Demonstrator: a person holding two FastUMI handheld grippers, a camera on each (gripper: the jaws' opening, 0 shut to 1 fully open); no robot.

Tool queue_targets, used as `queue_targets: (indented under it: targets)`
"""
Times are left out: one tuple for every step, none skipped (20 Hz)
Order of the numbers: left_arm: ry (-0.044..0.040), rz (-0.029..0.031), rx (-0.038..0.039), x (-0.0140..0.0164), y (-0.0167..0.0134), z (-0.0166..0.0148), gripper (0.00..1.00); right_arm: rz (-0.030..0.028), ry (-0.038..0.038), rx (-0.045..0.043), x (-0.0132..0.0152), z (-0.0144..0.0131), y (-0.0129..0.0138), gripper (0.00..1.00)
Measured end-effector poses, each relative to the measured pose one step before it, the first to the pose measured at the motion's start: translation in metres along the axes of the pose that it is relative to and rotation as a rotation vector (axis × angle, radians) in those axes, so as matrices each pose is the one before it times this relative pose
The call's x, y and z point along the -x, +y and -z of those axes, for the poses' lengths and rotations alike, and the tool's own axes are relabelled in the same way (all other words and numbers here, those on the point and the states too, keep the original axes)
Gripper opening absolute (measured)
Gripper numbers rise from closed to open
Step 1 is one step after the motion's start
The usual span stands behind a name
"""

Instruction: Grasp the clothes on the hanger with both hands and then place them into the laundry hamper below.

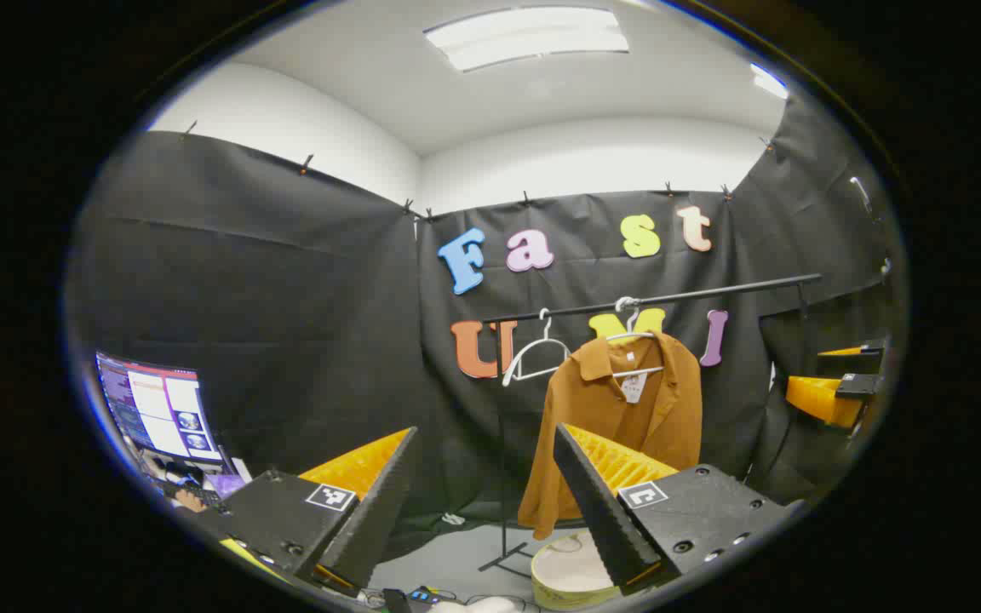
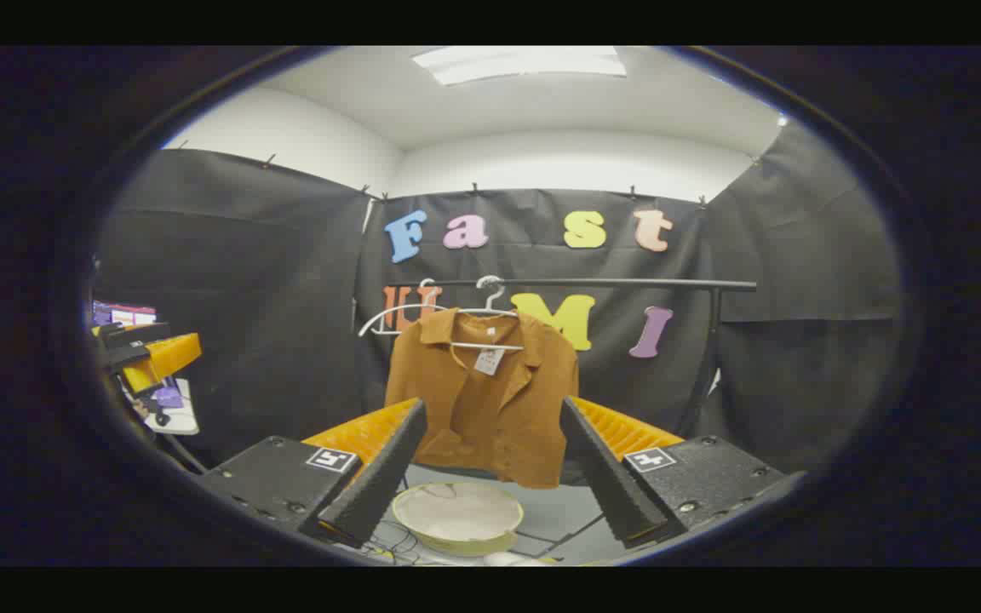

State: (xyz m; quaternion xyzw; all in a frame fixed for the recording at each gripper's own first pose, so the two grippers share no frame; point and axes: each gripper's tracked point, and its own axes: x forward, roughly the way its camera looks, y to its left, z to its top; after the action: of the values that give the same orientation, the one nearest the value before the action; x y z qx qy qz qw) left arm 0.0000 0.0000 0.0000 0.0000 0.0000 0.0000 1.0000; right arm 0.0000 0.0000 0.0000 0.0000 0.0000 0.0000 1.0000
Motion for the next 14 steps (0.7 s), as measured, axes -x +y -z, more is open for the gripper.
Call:
queue_targets:
  targets:
    - [0.00694, 0.00015, 0.01348, -0.00114, -0.00034, -0.00034, 0.99, 0.00125, 0.00505, -0.00021, -0.00015, -0.00005, 0.00012, 0.99]
    - [0.00344, -0.00329, 0.00998, 0.00059, 0.0018, -0.00026, 1.0, -0.00419, 0.00153, -0.00524, -0.00167, -0.00212, 0.0027, 0.99]
    - [-0.00189, 0.00073, 0.00709, -0.00011, 0.0013, -0.00189, 1.0, -0.00426, -0.00662, -0.00295, 0.00134, -0.00355, 0.00238, 1.0]
    - [-0.00656, 0.00062, 0.00133, -0.00042, 0.00008, -0.00158, 1.0, -0.00058, -0.00375, 0.00177, 0.00058, -0.00276, 0.00132, 0.99]
    - [-0.00284, 0.00127, -0.0037, -0.00083, 0.00074, -0.00151, 1.0, -0.00129, -0.00764, 0.00266, 0.00096, -0.00112, 0.00099, 0.99]
    - [0.00134, 0.00325, -0.00302, -0.00026, -0.00045, 0.00018, 1.0, -0.00254, -0.00141, 0.00347, 0.00065, -0.00043, 0.00284, 1.0]
    - [0.00178, 0.00252, -0.00036, 0.00036, 0.00067, 0.00052, 1.0, -0.00678, 0.00868, 0.00336, 0.00365, 0.0057, -0.00009, 0.99]
    - [-0.00211, 0.00418, 0.00363, 0.00011, -0.00084, -0.0007, 1.0, -0.00781, 0.00201, -0.00171, 0.00169, 0.0028, 0.00263, 0.99]
    - [-0.0004, 0.00296, 0.00308, -0.00034, 0.00008, -0.00004, 1.0, -0.00185, 0.0022, 0.00015, 0.00081, 0.00055, 0.00193, 0.99]
    - [0.00032, 0.00329, 0.00014, 0.0, -0.00077, 0.00058, 1.0, -0.00148, -0.00016, -0.00208, 0.00099, -0.00051, 0.00124, 0.99]
    - [0.00064, 0.00081, -0.00256, 0.00066, 0.00081, 0.00014, 1.0, 0.00047, 0.00185, -0.00191, 0.0002, 0.00084, 0.00096, 1.0]
    - [-0.00343, 0.00507, -0.0027, -0.00031, -0.00006, 0.00022, 1.0, 0.00282, -0.00409, -0.00345, 0.00085, -0.00174, 0.00046, 0.99]
    - [0.0033, 0.00688, -0.00241, -0.00074, -0.00211, 0.00067, 1.0, 0.00756, -0.00416, 0.00034, -0.00062, -0.0002, -0.00117, 0.99]
    - [0.0003, 0.00688, -0.00013, -0.00048, -0.00146, 0.00034, 1.0, 0.0098, -0.00382, 0.00159, 0.00105, -0.00133, -0.00192, 0.99]
